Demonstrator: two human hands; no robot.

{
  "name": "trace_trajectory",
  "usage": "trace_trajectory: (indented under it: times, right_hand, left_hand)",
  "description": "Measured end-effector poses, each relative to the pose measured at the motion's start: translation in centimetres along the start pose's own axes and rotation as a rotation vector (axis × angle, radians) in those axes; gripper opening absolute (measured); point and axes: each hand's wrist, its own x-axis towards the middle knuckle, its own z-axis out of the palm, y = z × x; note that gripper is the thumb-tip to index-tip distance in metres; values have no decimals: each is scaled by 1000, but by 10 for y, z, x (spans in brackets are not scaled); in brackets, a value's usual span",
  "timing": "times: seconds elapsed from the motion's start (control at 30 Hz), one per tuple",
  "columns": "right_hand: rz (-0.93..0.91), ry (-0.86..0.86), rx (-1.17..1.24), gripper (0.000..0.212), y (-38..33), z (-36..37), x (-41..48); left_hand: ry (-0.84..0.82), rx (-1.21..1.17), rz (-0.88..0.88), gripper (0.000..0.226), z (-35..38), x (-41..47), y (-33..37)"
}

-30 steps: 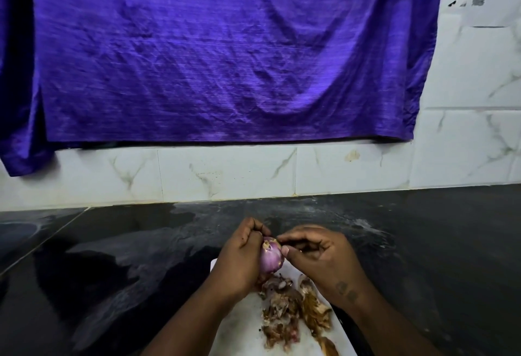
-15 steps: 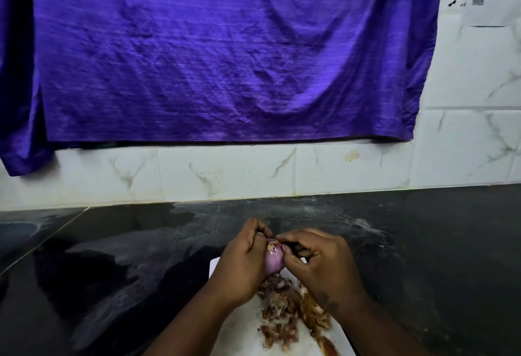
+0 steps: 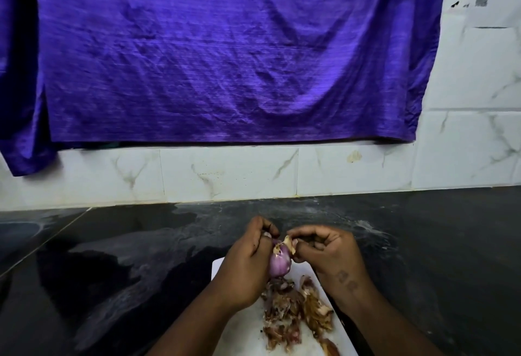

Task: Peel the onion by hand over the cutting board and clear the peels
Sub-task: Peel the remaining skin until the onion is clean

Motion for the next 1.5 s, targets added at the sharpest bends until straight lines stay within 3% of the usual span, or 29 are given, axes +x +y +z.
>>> trace_trajectory:
  times: [0.17,0.33,0.47,0.67,0.73,0.8,0.87,0.97,1.17,1.5]
  right_hand:
    - [136,39,127,18,7,-4,6]
    - [248,51,163,22,12,-11,6]
    - [171,16,-72,28,5,-10,1]
    - [73,-109,-476,20,11,-11,0]
    - [53,-65,-399,22,9,-10,-1]
    - [82,-44,-132,21,4,-10,0]
    - [134,-107,137,14,-1,-8,-1]
    - [185,-170,294,26,0,-6,-2]
    - [204,-111,373,24,5,-8,1]
    - [46,-30,135,23,2,-3,0]
  left_hand:
    - [2,-52,11,24,0,-3,5]
    - [104,-270,-37,29,-3,-2,14]
    - [87,-347,-37,27,-4,-2,14]
    - [86,-361,-43,28,-2,1,11]
    - [100,-356,-65,28,-2,1,11]
    - [108,-359,-86,29,-2,2,10]
    - [121,-338,-96,31,-1,2,9]
    - [121,-319,-102,31,1,3,8]
    - [111,-374,-90,32,5,2,8]
    - [97,-344,-33,34,9,3,4]
